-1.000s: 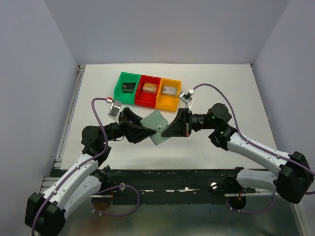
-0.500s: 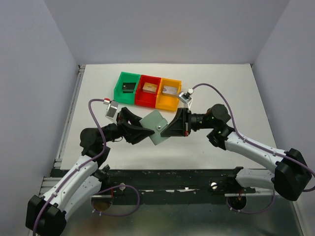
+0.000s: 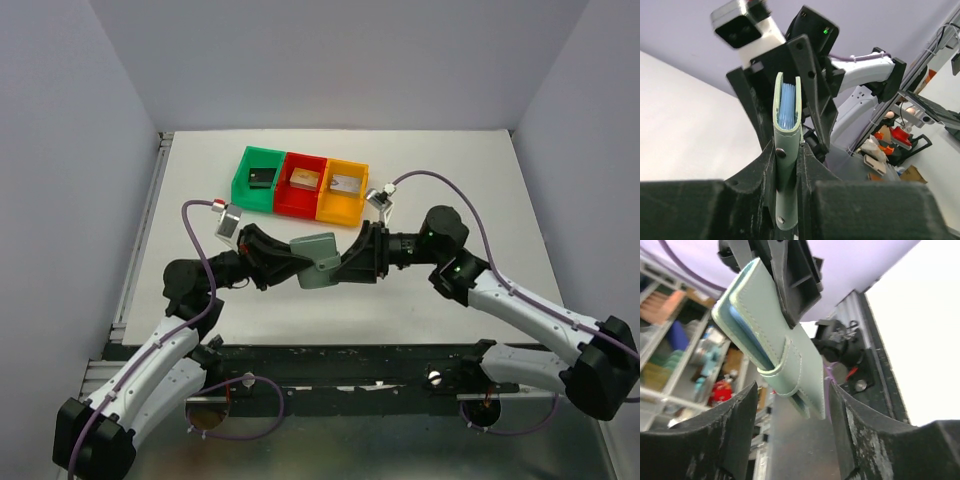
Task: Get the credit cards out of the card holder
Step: Open the card holder at the center of the board.
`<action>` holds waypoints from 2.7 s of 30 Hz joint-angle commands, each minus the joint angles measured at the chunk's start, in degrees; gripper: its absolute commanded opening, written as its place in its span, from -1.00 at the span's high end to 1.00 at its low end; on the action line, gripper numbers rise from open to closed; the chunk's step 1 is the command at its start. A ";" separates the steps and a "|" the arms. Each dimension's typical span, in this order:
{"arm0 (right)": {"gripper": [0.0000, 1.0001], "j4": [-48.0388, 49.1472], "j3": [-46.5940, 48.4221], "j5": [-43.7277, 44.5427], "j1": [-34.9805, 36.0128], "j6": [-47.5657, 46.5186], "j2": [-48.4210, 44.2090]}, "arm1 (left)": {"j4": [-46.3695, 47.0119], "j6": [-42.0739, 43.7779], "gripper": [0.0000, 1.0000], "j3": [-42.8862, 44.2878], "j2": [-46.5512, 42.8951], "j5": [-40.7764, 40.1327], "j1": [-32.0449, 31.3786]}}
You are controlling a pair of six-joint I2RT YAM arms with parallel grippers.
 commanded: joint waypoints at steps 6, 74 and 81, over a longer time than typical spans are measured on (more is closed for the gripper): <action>-0.41 -47.05 13.67 22.04 0.34 -31.14 -12.60 | -16.81 6.13 1.00 2.16 -5.21 -2.46 0.53; 0.28 -14.88 7.35 -1.06 0.43 -13.39 0.50 | -22.53 4.73 1.00 7.08 -7.32 -7.64 0.45; -0.19 -40.10 13.94 13.86 0.43 -28.07 -5.56 | -39.13 9.29 1.00 11.82 -6.27 -14.49 0.45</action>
